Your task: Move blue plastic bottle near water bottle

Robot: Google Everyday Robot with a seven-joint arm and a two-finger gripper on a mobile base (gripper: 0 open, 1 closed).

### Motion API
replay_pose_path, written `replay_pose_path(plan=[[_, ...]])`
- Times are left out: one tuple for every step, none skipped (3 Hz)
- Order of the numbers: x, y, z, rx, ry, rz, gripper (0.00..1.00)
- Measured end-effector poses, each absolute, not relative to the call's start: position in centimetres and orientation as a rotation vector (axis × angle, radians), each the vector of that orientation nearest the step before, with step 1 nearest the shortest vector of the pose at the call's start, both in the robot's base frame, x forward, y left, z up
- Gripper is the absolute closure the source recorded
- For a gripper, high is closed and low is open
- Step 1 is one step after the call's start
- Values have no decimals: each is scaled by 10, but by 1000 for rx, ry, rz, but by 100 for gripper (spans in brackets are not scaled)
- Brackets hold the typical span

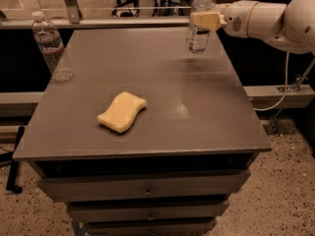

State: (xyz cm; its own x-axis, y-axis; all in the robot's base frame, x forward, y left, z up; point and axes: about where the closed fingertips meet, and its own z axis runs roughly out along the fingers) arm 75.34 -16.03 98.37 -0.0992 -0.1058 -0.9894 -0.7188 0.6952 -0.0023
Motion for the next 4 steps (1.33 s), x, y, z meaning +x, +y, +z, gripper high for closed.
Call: replay_pose_path(plan=[[745, -136, 977, -724, 1594, 612, 100], [733, -81, 968, -836, 1531, 644, 100], [723, 7, 968, -998, 1462, 704, 100], [717, 57, 974, -1090, 1421, 749, 100]])
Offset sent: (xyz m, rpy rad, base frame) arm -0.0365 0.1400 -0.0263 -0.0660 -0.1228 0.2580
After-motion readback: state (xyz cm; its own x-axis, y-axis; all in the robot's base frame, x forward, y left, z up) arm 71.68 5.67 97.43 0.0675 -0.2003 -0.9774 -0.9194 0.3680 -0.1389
